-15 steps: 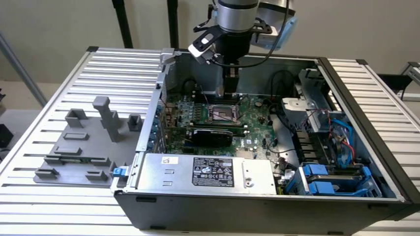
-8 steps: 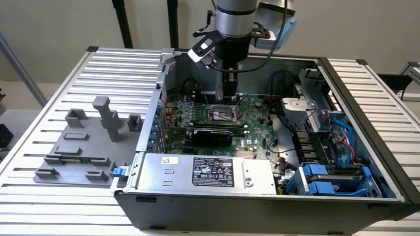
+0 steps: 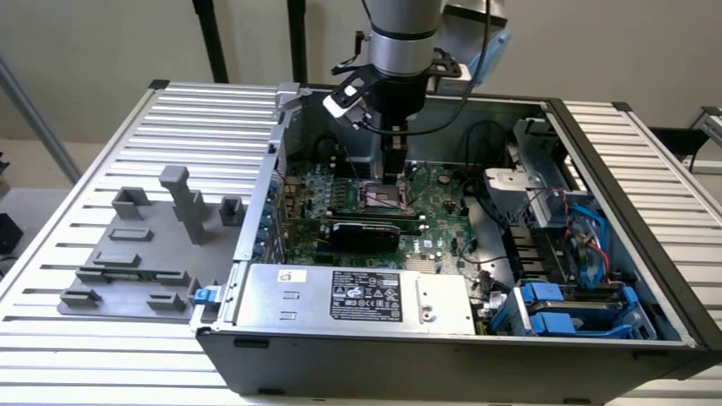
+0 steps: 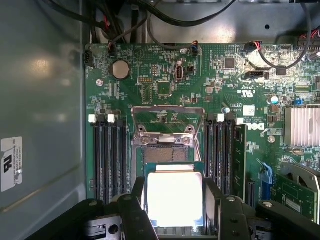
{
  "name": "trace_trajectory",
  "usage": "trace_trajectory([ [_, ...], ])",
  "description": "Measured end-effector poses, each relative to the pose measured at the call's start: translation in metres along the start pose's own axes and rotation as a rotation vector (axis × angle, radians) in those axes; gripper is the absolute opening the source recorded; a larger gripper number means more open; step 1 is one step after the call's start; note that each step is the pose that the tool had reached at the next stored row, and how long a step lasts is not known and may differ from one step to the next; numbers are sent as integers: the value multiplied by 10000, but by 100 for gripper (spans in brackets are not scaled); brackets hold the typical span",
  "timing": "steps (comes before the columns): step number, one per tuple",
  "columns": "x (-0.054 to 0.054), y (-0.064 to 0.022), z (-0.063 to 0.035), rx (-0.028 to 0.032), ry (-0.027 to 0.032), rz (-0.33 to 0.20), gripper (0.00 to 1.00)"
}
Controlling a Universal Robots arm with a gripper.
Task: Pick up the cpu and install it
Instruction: 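Place the cpu into insertion slot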
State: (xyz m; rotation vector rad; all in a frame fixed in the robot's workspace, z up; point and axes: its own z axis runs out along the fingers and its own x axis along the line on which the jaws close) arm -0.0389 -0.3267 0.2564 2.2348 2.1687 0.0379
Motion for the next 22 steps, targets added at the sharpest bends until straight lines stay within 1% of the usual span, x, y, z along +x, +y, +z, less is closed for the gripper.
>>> trace_trajectory([
  [8, 4, -6, 145, -26, 0, 1, 55],
  [16, 29, -12, 290, -89, 1, 1, 55],
  [19, 34, -14, 340, -118, -18, 0, 55],
  [22, 34, -17, 383, -137, -78, -3, 55],
])
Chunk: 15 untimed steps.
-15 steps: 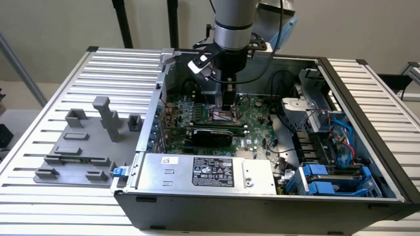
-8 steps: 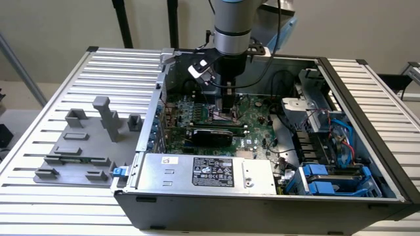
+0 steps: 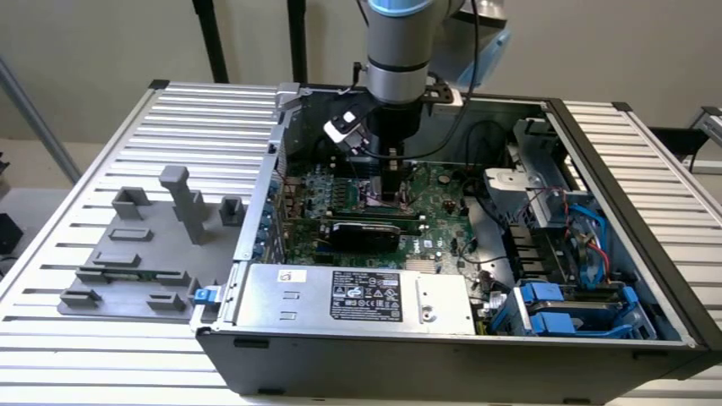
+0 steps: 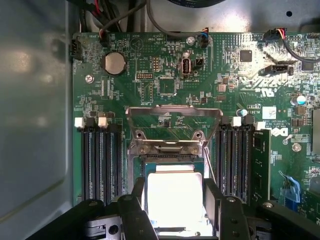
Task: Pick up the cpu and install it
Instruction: 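Place the cpu into insertion slot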
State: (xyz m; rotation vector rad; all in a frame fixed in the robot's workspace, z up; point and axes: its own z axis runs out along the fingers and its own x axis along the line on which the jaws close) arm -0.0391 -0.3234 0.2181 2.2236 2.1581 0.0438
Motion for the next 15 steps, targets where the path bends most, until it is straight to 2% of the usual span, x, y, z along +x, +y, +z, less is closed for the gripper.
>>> trace_trajectory([
  [6, 1, -9, 60, -9, -185, -5, 55],
  [9, 1, -9, 67, -11, -246, -8, 55],
  [15, 17, -10, 68, -12, -261, 1, 55],
])
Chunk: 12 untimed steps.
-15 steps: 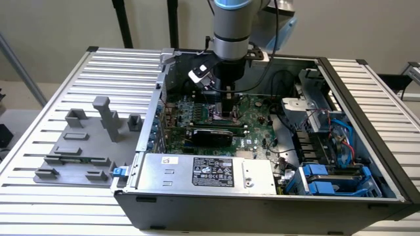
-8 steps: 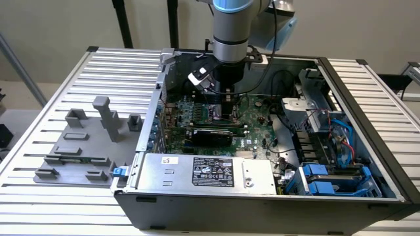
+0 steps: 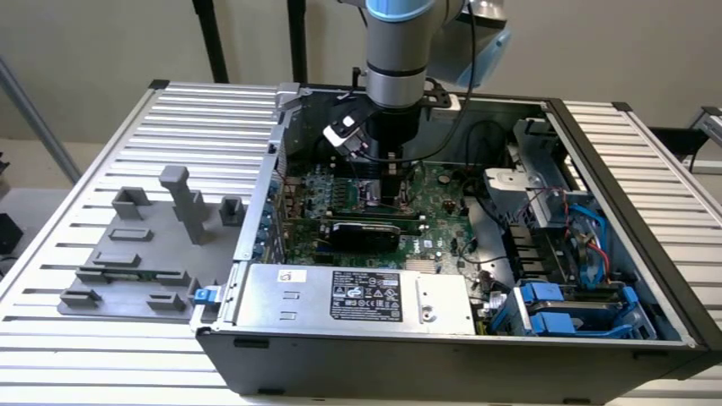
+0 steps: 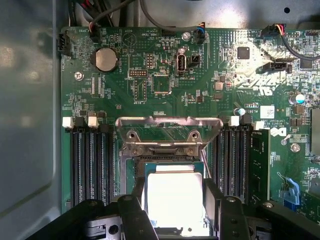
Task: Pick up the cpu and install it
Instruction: 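Place the cpu into insertion slot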
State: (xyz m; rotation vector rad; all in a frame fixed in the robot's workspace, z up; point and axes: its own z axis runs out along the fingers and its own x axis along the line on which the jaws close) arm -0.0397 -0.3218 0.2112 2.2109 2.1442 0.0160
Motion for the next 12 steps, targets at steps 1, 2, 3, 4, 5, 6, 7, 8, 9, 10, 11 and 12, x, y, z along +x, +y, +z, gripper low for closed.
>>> trace_trajectory([
  [1, 6, 0, 0, 1, 0, 8, 55],
  [2, 11, 0, 1, 2, 0, 21, 55],
  [3, 15, 0, 2, 2, 0, 43, 55],
  [4, 20, -1, 4, 4, -3, 73, 55],
  [5, 25, -1, 8, 6, -6, 103, 55],
  [6, 31, -1, 12, 7, -9, 136, 55],
  [7, 38, -2, 16, 8, -14, 169, 55],
  [8, 45, -2, 21, 8, -23, 194, 55],
  [9, 48, -3, 28, 7, -33, 202, 55],
  [10, 50, -3, 34, 7, -47, 203, 55],
  [11, 51, -3, 39, 8, -64, 202, 55],
  [12, 51, -4, 45, 6, -83, 202, 55],
])
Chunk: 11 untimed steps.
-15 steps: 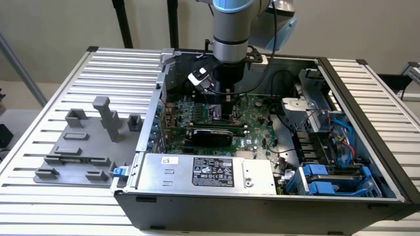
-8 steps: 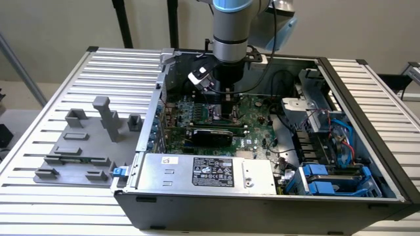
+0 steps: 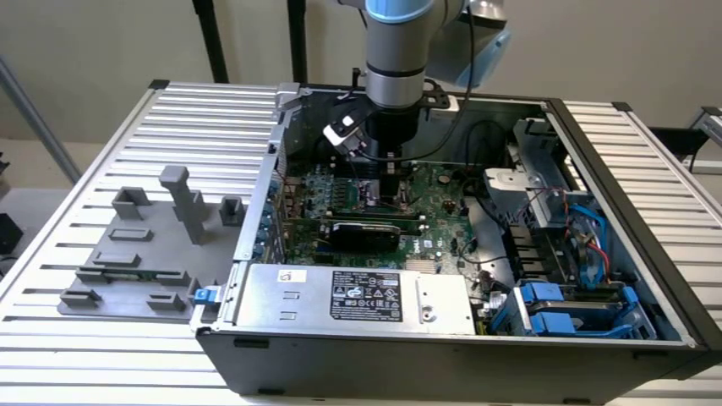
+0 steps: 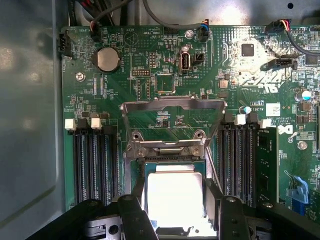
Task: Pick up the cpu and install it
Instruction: 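Place the cpu into insertion slot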
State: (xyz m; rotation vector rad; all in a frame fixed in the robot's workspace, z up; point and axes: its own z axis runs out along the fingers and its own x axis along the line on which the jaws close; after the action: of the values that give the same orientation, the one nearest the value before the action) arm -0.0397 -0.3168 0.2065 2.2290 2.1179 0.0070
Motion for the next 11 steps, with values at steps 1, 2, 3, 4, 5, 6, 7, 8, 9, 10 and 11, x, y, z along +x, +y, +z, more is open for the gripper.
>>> trace_trajectory([
  [1, 1, -1, 6, -1, -22, 0, 55],
  [2, 3, -2, 13, -2, -42, -1, 55],
  [3, 5, -3, 20, -3, -61, -2, 55],
  [4, 9, -4, 27, -4, -79, -3, 55],
  [5, 13, -4, 32, -4, -97, -4, 55],
  [6, 20, -5, 37, -5, -109, -5, 55],
  [7, 27, -6, 41, -5, -117, -5, 55],
  [8, 33, -6, 44, -6, -122, -5, 55],
  [9, 37, -6, 47, -7, -127, -6, 55],
  [10, 41, -7, 49, -7, -133, -6, 55],
  [11, 43, -8, 52, -7, -136, -6, 55],
])
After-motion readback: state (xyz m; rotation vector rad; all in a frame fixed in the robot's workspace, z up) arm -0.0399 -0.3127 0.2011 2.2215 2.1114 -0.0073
